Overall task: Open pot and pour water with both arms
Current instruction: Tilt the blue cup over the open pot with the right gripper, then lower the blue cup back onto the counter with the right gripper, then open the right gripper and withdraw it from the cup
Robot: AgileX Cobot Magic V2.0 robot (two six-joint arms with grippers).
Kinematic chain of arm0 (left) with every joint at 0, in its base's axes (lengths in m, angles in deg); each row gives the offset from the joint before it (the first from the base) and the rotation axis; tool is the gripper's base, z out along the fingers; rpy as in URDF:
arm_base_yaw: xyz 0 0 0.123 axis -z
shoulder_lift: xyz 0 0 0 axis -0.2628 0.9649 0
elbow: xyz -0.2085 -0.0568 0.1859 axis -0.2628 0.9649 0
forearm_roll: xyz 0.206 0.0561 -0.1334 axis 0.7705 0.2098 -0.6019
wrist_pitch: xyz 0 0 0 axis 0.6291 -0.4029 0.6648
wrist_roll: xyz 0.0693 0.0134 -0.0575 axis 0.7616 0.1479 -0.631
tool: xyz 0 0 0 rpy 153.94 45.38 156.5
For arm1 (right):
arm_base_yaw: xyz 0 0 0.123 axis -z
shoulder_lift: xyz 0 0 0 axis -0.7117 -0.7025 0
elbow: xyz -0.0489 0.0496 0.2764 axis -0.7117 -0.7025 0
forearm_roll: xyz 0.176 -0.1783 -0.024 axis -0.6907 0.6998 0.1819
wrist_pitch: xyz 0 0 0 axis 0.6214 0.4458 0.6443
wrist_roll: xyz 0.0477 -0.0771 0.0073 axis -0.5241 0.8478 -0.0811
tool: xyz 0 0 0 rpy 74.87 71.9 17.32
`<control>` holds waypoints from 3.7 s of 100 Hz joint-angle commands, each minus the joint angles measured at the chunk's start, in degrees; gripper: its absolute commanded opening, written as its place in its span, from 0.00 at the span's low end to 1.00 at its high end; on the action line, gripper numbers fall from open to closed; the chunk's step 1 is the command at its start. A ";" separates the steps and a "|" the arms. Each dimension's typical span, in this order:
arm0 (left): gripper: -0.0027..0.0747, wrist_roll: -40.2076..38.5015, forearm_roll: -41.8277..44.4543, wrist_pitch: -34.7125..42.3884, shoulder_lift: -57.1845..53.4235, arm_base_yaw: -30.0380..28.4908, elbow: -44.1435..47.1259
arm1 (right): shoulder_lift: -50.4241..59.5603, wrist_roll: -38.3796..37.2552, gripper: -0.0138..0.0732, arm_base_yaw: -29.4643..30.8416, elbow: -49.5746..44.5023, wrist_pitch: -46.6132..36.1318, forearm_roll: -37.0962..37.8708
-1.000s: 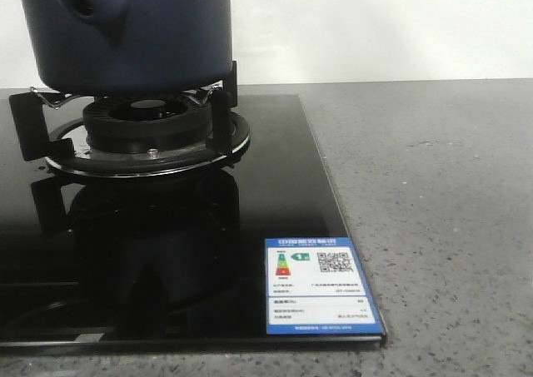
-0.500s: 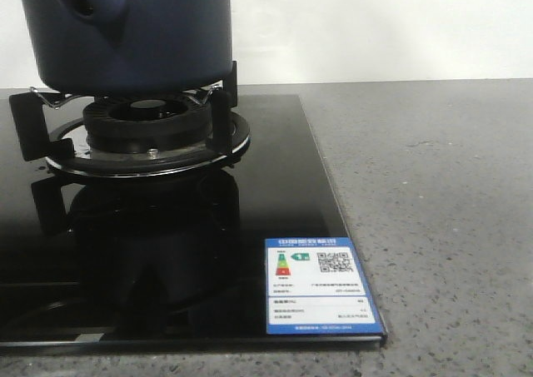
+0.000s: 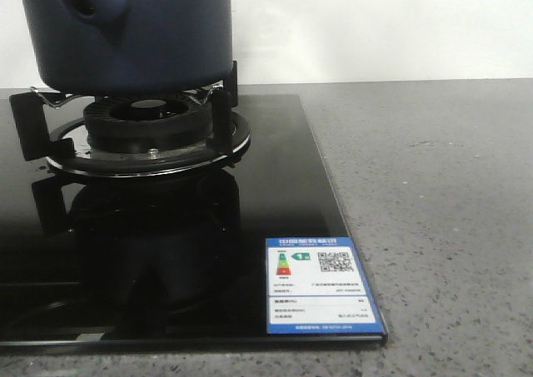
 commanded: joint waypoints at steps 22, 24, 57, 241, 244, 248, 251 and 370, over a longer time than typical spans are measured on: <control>0.49 -0.14 0.11 6.03 -1.50 -0.15 -2.15 | 10.89 -4.87 0.54 8.80 -0.09 -7.95 -19.59; 0.49 -0.14 0.11 6.03 -1.50 -0.15 -2.15 | 11.57 -4.87 0.54 9.56 -0.83 -8.87 -21.29; 0.49 -0.14 0.11 6.03 -1.50 -0.15 -2.15 | 24.04 -15.70 0.54 23.53 -23.35 -34.97 -31.36; 0.49 -0.14 0.11 6.07 -1.50 -0.15 -2.15 | 18.07 -15.73 0.87 40.71 -65.13 -73.92 -39.94; 0.49 -0.14 0.11 6.07 -1.50 -0.03 -2.15 | 18.07 -15.73 0.91 40.71 -65.13 -73.92 -39.94; 0.49 -0.14 0.11 6.07 -1.50 0.07 -2.15 | 18.20 -15.84 0.93 40.71 -65.22 -73.77 -39.94; 0.49 -0.14 0.11 6.07 -1.50 0.07 -2.15 | 18.50 -15.84 0.92 40.71 -65.47 -73.77 -39.94; 0.49 -0.14 0.00 10.75 8.00 17.39 -2.15 | 59.40 -20.46 0.92 40.71 -78.12 -51.30 -39.94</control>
